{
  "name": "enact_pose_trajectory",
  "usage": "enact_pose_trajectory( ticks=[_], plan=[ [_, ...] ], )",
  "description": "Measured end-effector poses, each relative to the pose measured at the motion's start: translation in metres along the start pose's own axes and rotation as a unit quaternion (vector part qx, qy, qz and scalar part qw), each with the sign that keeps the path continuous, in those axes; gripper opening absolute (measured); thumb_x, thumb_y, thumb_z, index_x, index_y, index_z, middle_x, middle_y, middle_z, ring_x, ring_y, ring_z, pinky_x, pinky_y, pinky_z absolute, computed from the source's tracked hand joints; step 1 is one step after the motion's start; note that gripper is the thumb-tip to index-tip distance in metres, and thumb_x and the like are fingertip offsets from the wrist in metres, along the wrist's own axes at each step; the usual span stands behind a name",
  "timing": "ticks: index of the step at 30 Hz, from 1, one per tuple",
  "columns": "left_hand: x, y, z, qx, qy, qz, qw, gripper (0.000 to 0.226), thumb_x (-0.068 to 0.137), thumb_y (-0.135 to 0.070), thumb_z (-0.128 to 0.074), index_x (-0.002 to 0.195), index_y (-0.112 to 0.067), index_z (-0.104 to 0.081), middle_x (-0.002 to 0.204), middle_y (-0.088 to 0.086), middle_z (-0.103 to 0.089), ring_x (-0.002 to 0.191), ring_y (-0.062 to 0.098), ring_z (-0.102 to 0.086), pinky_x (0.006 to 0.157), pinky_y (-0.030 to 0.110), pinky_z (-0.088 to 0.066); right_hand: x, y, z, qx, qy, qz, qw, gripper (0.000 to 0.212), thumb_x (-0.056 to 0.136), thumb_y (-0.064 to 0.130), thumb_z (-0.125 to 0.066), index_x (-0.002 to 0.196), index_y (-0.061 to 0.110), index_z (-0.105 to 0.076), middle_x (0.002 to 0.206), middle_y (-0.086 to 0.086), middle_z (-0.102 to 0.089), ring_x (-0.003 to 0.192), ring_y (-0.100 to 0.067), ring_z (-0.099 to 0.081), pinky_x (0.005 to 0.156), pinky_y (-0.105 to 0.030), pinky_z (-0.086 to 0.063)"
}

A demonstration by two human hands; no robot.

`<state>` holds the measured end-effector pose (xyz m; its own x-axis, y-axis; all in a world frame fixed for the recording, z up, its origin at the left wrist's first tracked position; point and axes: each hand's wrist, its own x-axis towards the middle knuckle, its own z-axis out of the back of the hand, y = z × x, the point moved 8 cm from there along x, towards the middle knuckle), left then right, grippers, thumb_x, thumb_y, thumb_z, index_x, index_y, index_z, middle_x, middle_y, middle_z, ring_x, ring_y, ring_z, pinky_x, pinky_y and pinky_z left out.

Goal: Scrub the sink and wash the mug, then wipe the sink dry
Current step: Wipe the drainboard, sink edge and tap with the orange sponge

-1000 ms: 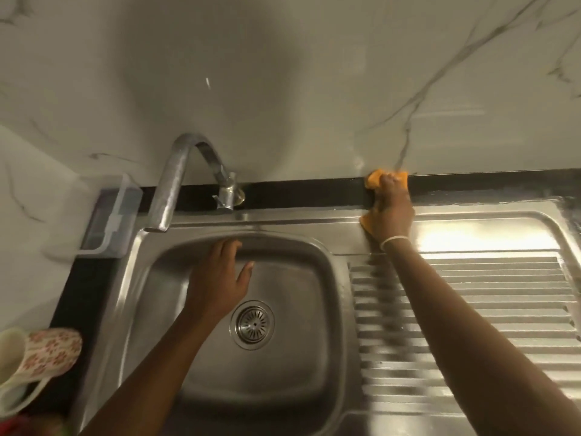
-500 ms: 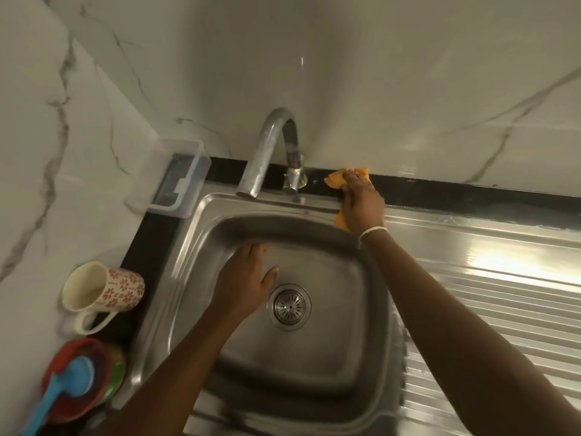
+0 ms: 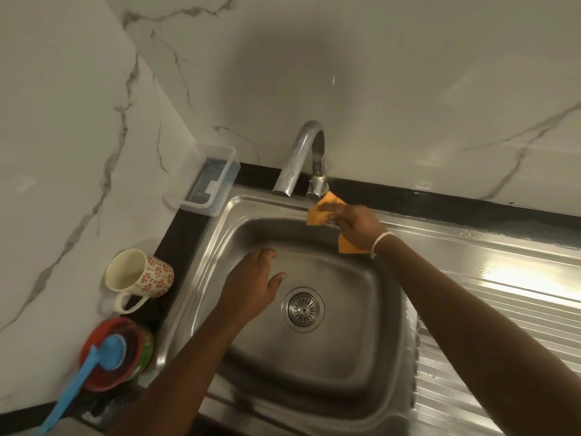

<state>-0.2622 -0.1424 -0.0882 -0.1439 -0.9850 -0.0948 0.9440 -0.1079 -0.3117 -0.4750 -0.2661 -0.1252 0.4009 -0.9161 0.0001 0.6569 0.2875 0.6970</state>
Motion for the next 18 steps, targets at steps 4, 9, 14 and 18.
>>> enact_pose_trajectory(
  ticks=[4,9,14,18],
  plan=[
    [-0.013,0.001,0.001,0.009,0.013,-0.006,1.000,0.051,0.090,-0.043,-0.061,0.130,-0.013,-0.051,0.123,0.004,-0.059,0.112,0.023,-0.057,0.090,0.034,-0.049,-0.029,0.007,-0.012,0.088,-0.012,0.005,0.996,0.032,0.101,0.013,-0.053,0.132,0.013,-0.062,0.122,-0.005,-0.068,0.110,-0.012,-0.060,0.095,-0.023,-0.041],
    [-0.039,0.003,-0.005,0.017,0.056,-0.005,0.998,0.052,0.091,-0.047,-0.057,0.134,-0.019,-0.046,0.128,-0.001,-0.055,0.114,0.016,-0.055,0.091,0.029,-0.047,-0.079,-0.016,-0.054,0.152,0.070,-0.141,0.976,0.024,0.101,0.016,-0.054,0.120,0.017,-0.069,0.106,-0.003,-0.073,0.094,-0.014,-0.068,0.095,-0.045,-0.054],
    [-0.053,0.008,-0.011,0.019,0.077,0.002,0.997,0.055,0.091,-0.051,-0.055,0.135,-0.021,-0.045,0.130,-0.005,-0.054,0.117,0.013,-0.053,0.093,0.028,-0.047,-0.100,0.001,-0.073,-0.072,0.339,-0.143,0.927,0.028,0.096,0.019,-0.058,0.121,0.021,-0.071,0.121,-0.003,-0.068,0.115,-0.021,-0.063,0.095,-0.028,-0.048],
    [-0.064,0.010,-0.018,0.006,0.101,0.016,0.995,0.057,0.091,-0.050,-0.057,0.138,-0.020,-0.044,0.134,-0.003,-0.052,0.119,0.015,-0.052,0.095,0.028,-0.045,-0.094,0.003,-0.075,-0.312,0.419,-0.098,0.847,0.033,0.093,0.031,-0.064,0.113,0.005,-0.069,0.115,-0.010,-0.068,0.110,-0.030,-0.066,0.095,-0.035,-0.053]
  ],
)
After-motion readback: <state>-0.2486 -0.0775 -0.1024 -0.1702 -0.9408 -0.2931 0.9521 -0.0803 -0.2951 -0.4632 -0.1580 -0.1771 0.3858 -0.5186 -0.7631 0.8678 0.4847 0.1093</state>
